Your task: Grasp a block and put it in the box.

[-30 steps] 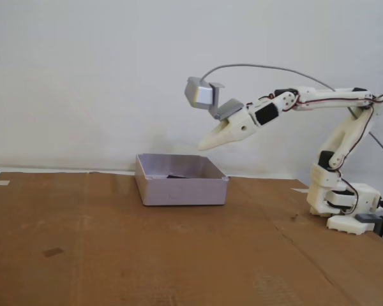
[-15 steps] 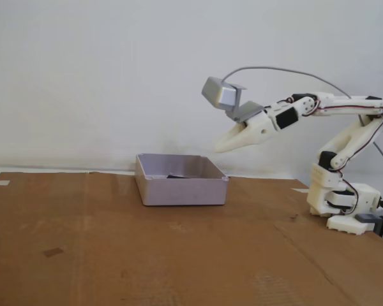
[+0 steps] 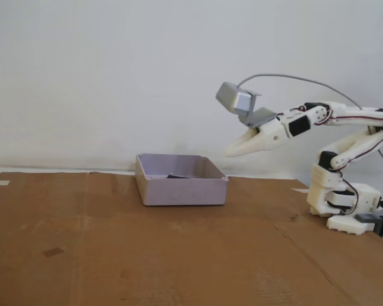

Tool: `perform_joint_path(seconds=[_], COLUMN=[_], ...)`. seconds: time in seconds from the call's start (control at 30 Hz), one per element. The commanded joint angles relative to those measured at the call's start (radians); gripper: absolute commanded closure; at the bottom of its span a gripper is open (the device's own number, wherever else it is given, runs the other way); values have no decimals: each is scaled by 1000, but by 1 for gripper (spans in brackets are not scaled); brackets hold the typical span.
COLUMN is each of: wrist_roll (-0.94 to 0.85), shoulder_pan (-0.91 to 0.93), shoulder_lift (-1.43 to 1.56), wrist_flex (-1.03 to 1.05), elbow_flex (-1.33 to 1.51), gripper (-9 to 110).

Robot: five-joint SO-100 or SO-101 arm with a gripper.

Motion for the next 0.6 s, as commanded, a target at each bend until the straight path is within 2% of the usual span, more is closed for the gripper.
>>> perform_joint_path(seconds=[0.0,0.57], wrist_roll=[2,0], shoulder_pan=[-2,-2], shoulder_lift=[114,416], wrist_flex=[-43,-32], elbow_flex=[8,258], gripper=[101,101])
